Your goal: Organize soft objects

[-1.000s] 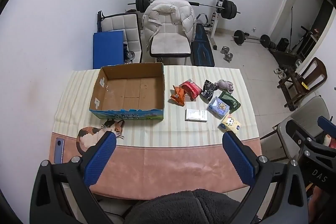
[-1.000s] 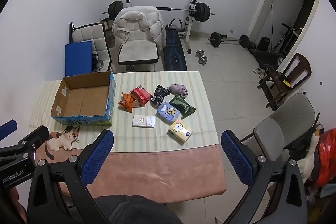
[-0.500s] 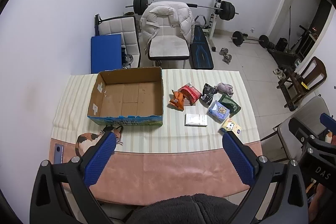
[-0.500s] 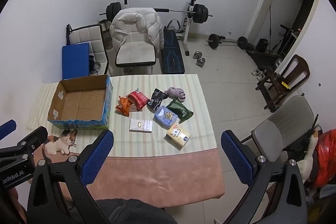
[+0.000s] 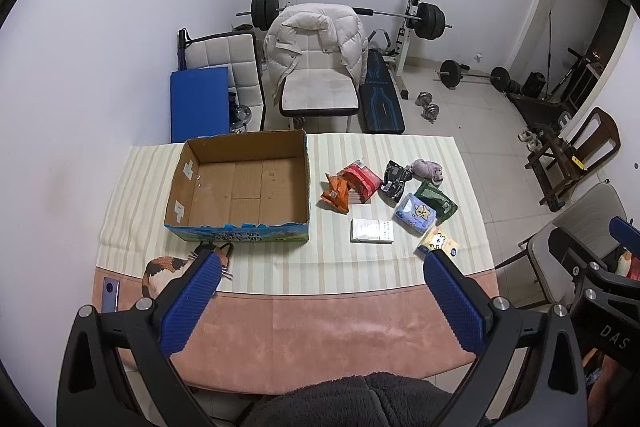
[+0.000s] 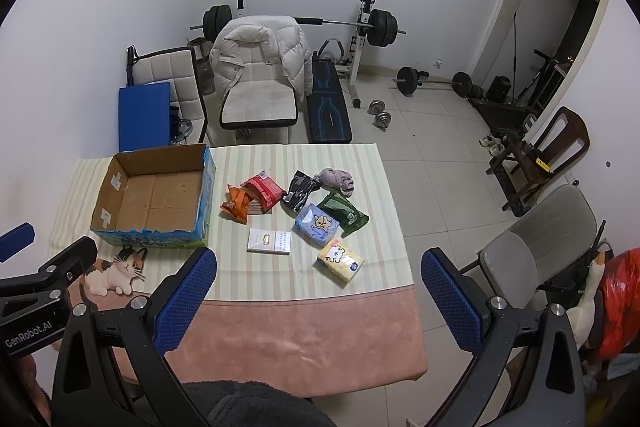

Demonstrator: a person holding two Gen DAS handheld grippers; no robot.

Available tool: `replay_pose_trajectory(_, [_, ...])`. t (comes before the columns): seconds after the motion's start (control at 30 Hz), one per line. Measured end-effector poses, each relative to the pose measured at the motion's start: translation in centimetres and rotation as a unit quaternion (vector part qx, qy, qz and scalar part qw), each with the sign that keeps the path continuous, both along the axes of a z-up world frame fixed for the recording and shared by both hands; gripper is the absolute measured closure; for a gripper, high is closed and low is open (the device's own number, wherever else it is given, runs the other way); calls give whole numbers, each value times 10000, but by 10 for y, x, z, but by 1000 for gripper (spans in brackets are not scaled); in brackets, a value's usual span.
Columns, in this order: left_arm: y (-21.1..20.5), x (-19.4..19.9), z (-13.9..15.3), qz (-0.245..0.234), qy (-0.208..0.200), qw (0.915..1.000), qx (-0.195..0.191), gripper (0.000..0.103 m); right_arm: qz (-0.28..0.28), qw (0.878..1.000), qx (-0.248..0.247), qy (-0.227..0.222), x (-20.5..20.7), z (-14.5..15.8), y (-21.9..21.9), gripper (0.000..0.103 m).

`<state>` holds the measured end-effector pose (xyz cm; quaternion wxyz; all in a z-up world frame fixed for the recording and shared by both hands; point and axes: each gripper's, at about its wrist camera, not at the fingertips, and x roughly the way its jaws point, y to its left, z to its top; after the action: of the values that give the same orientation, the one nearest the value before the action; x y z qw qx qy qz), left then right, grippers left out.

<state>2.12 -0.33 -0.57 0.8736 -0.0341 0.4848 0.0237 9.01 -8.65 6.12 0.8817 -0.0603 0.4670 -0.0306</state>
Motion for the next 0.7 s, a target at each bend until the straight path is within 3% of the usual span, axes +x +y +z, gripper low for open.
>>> replay_pose_trajectory(0.7, [2,-7,-1,-42,64,9999,-82,0,-11,10000,51,49,-7,4,0,0])
